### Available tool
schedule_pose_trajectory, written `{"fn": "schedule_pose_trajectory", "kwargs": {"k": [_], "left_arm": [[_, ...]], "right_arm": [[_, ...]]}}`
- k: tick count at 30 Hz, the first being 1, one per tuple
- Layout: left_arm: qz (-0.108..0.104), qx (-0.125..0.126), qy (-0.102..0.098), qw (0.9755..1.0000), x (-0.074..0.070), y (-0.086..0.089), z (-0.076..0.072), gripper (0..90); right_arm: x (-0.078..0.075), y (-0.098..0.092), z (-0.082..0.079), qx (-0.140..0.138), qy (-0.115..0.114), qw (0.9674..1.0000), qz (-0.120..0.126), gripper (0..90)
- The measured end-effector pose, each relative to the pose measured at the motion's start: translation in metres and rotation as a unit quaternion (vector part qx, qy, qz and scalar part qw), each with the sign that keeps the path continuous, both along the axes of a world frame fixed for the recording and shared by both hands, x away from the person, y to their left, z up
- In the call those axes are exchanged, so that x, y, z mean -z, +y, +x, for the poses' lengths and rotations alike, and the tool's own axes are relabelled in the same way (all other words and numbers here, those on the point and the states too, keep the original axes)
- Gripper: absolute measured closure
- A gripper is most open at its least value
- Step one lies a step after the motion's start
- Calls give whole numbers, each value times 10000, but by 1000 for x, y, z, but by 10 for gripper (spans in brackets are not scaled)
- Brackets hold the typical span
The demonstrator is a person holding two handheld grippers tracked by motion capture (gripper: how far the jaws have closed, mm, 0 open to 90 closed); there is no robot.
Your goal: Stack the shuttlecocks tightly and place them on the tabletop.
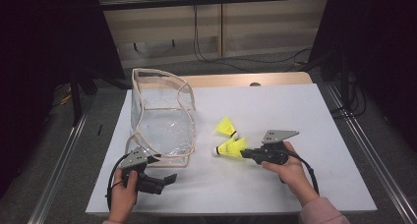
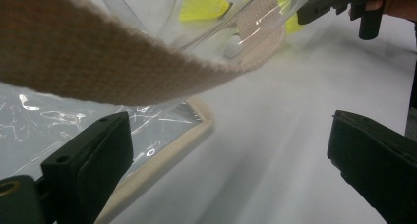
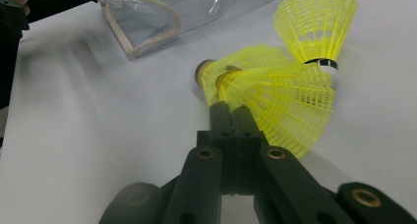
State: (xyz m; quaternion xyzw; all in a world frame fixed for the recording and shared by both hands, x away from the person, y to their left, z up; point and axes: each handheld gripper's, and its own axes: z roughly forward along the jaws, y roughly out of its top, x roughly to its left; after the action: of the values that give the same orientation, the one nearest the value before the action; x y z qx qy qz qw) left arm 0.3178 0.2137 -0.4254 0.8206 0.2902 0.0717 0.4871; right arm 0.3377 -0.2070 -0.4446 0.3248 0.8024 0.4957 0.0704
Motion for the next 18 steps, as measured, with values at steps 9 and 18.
{"fn": "schedule_pose_trajectory", "kwargs": {"k": [9, 18], "left_arm": [[11, 0, -3, 10000, 0, 0, 0, 33], [4, 3, -1, 10000, 0, 0, 0, 33]], "right_arm": [[2, 3, 1, -7, 34, 10000, -22, 900], [4, 4, 0, 8, 54, 10000, -57, 892]]}}
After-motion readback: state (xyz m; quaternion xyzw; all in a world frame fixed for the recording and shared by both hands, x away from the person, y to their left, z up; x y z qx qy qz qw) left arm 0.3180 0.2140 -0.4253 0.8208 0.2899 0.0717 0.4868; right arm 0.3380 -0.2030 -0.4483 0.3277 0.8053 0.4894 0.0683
